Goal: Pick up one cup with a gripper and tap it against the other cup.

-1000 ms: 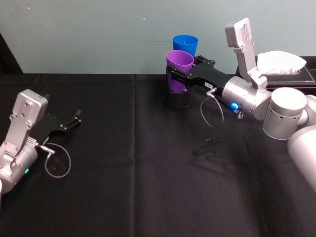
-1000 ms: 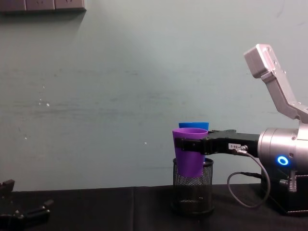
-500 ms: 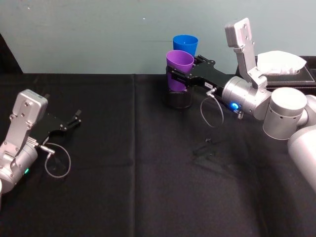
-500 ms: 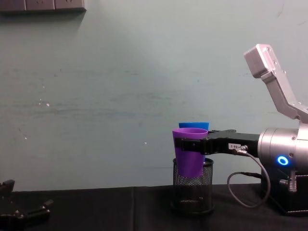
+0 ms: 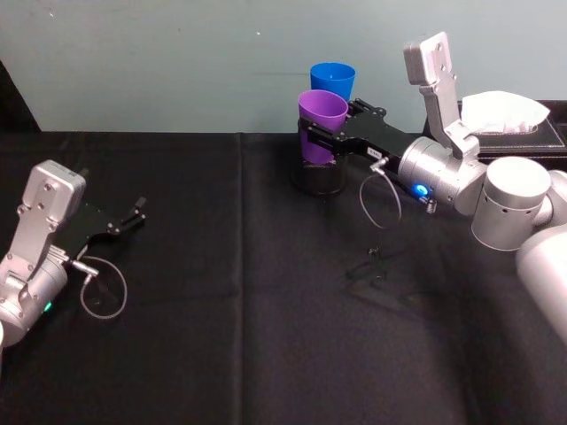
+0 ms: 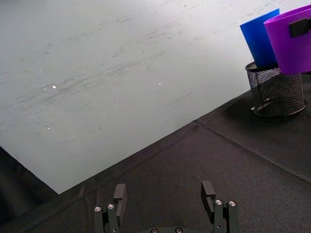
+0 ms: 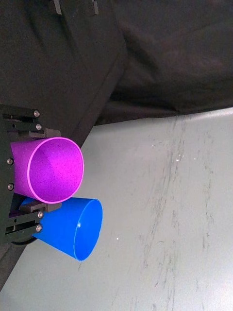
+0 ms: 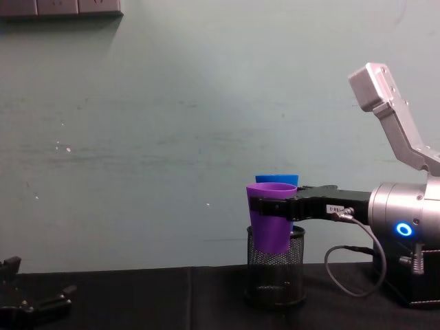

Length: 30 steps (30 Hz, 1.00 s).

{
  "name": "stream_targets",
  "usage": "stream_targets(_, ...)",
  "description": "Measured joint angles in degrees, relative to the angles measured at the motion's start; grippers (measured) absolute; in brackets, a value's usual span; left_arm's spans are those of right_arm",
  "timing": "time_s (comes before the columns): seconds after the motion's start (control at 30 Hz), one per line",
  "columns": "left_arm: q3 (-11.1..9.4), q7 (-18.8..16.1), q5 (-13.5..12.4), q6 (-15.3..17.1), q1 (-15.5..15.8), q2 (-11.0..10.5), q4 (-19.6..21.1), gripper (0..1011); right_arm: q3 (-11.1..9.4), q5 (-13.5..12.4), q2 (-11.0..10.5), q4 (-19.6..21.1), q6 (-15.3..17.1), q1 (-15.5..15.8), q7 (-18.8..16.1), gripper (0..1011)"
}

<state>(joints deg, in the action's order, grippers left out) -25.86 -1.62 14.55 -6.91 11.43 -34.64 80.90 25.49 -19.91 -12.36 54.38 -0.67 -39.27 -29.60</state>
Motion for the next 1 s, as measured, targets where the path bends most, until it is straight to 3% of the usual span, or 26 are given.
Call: stream_targets(1.0,0.0,0.0,0.0,0.0,0.0,0.0,0.0,1005,0.0,0.0,0.0,0.0,0.0,0.0,0.0,734)
